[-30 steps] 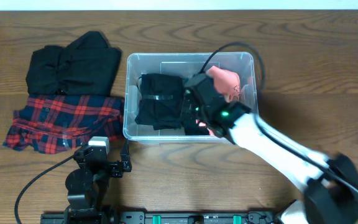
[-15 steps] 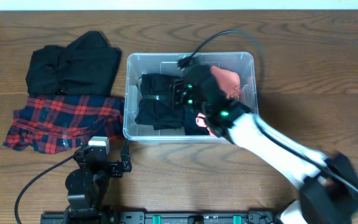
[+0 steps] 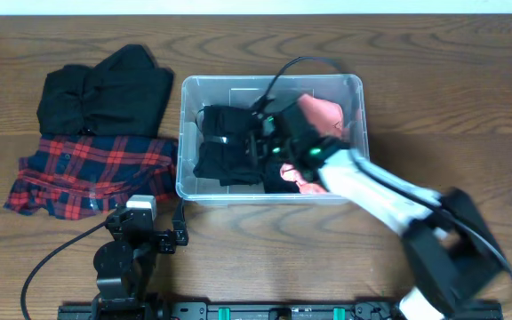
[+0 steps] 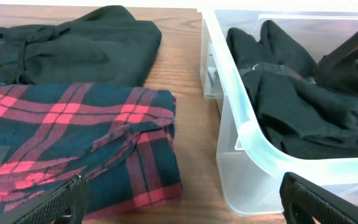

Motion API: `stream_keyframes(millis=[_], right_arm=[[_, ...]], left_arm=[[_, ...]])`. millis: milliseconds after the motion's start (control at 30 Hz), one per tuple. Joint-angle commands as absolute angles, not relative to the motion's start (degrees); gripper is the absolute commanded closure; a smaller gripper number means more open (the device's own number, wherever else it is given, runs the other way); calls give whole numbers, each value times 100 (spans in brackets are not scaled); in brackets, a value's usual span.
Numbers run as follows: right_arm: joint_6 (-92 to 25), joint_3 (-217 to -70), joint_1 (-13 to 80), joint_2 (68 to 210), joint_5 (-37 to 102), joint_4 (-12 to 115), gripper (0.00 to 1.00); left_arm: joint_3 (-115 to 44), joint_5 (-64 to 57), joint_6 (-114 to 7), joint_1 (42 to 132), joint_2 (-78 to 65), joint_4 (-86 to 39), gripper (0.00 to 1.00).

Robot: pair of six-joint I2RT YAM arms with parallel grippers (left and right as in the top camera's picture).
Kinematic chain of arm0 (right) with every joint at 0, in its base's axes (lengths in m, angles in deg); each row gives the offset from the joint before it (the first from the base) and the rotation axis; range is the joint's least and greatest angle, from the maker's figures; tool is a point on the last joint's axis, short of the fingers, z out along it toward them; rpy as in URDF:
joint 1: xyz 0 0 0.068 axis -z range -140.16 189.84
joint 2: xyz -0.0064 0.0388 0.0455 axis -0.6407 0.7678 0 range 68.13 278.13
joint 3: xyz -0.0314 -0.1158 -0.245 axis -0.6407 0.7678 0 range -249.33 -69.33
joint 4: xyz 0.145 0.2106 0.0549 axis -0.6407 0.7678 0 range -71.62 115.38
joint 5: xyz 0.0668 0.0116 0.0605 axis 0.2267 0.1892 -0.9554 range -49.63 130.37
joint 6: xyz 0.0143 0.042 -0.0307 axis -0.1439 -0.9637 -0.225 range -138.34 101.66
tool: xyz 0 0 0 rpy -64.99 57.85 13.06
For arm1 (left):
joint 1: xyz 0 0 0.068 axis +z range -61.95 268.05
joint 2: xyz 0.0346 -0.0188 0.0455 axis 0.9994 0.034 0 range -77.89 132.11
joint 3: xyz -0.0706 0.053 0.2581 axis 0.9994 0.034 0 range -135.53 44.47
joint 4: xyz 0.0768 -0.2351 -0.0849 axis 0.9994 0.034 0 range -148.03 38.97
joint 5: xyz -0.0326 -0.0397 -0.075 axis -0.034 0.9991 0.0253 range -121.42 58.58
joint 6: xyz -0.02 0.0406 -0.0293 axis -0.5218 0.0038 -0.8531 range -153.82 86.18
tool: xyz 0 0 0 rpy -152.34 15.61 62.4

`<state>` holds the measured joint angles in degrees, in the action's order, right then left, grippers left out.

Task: Pack container

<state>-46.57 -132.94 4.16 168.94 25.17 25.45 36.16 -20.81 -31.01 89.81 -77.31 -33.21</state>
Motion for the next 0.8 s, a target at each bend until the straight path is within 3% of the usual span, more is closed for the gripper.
stream_keyframes(millis=[0,133,367,600,767], right_arm=[[-4550,-13320,993,15574,2698,2875,53],[-4541,-13320,1850,14252,3044,3705,46],[-4371,-13318,3192,12988,3446,5325,45],[-4358,-13154,2975,13769,3369,5992,38],[-4421,-13146,2962,14870,3367,5769,44]], left_arm=[[3729,-2004,-3131,8957,-7766,-3325,2],[3729,-2004,-3131,8957,-7766,-3325,2],[3729,-2004,-3131,8957,-7766,-3325,2],[3729,-2004,-3131,8957,-7766,-3325,2],[3729,-2004,-3131,8957,-7766,-3327,2]])
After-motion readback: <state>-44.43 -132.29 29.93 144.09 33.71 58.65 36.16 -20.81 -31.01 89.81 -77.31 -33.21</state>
